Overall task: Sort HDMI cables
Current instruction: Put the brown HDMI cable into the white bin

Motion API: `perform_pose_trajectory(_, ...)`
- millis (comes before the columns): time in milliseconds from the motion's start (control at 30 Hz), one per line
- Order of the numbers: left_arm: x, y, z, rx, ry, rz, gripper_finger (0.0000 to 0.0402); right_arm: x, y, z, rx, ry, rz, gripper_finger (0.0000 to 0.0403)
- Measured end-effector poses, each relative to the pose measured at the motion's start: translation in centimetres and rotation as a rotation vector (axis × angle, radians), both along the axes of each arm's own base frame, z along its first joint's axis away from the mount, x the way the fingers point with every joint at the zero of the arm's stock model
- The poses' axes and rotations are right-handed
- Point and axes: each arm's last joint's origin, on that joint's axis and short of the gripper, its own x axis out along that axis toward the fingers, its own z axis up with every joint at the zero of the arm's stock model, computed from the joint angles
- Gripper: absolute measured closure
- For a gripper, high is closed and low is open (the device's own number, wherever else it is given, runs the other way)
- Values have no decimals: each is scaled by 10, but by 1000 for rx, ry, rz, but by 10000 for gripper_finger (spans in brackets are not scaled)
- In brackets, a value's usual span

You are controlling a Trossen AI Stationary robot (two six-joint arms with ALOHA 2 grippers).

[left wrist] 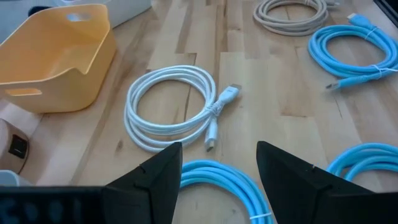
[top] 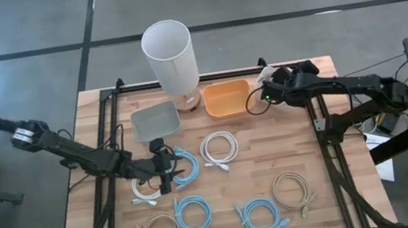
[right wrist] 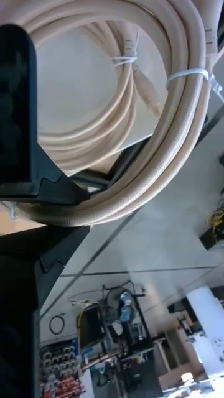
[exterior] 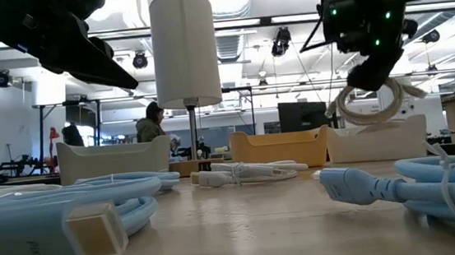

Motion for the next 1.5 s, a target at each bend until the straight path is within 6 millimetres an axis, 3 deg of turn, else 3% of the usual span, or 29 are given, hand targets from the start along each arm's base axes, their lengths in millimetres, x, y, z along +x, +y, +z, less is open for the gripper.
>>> perform_pose_trajectory(267,0,0,0,0,0,0,188,-2,-2,-28,12,23,4,360)
perform_pose_trajectory(467,0,0,0,14,2,-7,188,-3,-2,-30,20,-11,-15,356)
perform_pose_trajectory(967,0,0,0,6,1,-3,188,-11,-6,-43,124,-45,-49,301)
perform_pose_trajectory(1233,0,0,0,5,1,-3,188,-8,-6,-40,161,-69,-37,260)
perform_pose_trajectory(1500,0,0,0,5,1,-3,188,11,-7,-15,250,-173,52,239)
